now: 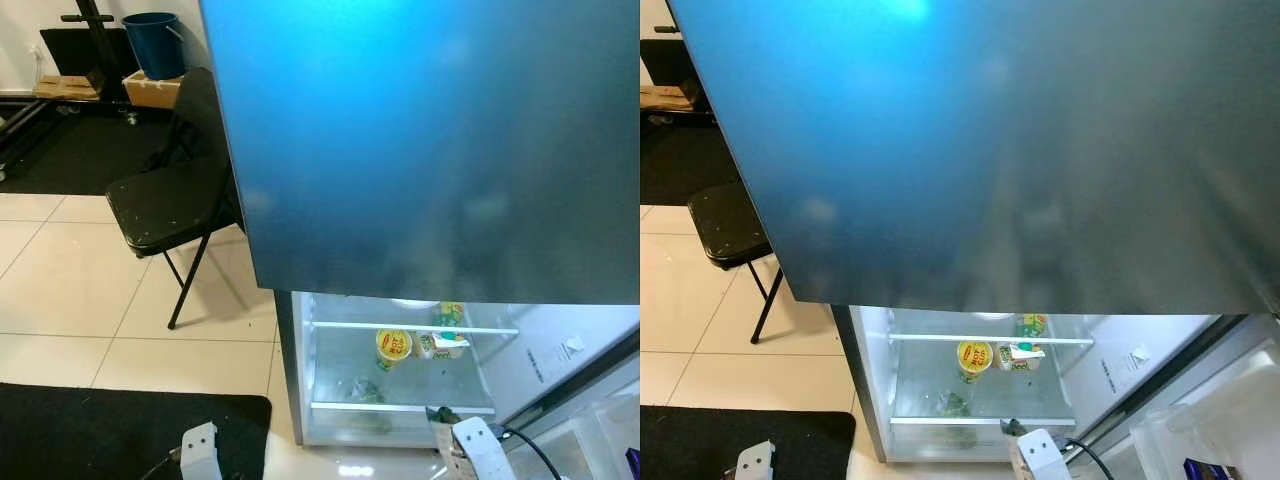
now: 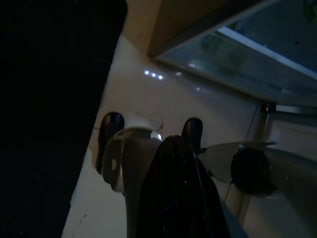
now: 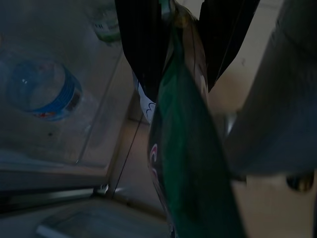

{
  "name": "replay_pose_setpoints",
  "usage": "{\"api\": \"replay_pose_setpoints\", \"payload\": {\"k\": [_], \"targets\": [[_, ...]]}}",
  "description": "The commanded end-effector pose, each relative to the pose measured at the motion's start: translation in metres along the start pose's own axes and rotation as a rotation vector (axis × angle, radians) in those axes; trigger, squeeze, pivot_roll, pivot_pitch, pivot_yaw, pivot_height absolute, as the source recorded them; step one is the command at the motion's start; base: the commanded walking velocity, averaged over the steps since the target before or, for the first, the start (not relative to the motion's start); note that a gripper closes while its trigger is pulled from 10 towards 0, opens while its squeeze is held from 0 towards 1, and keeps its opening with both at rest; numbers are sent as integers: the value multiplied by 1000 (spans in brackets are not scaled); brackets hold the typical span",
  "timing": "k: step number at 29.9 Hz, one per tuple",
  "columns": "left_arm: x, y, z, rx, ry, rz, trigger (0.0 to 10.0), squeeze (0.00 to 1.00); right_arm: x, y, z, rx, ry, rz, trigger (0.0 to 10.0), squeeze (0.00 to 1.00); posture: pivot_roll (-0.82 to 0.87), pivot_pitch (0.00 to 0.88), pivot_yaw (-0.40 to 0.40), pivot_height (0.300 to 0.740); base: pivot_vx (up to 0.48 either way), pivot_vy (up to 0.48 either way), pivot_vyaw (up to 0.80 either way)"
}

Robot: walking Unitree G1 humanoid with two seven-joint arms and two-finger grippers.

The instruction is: Restocking fridge

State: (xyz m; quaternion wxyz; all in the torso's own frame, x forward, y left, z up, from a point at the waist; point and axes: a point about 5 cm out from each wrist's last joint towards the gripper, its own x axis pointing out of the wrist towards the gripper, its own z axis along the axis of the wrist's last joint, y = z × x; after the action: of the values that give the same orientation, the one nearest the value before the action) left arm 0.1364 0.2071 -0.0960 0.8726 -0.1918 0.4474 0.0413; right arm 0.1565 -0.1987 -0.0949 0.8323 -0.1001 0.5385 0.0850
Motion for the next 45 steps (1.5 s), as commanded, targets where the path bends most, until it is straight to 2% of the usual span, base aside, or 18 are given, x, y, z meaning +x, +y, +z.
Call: {"api": "replay_pose_setpoints", "payload": {"k": [1,5,15,35,45], "targets": [[-1,4,3,17,-3,1,10000,0,0,-1,1,34,-19,-14,10000,0,-63,0,-53,740,0,0,0],[-1,4,3,19,-3,-1,10000,0,0,-2,1,19,-13,-22,10000,0,-63,0,-53,740,0,0,0],[-2,5,3,19,-2,-2,10000,0,0,-2,-2,8,13,-24,10000,0,-59,0,-51,740,0,0,-778],[-2,2,-1,25,1,-15,10000,0,0,0,2,48,-28,-9,10000,0,-65,0,-50,740,0,0,0],[3,-3,17,80,-59,-48,10000,0,0,0,5,99,-80,-7,10000,0,-60,0,-49,740,0,0,0]]}}
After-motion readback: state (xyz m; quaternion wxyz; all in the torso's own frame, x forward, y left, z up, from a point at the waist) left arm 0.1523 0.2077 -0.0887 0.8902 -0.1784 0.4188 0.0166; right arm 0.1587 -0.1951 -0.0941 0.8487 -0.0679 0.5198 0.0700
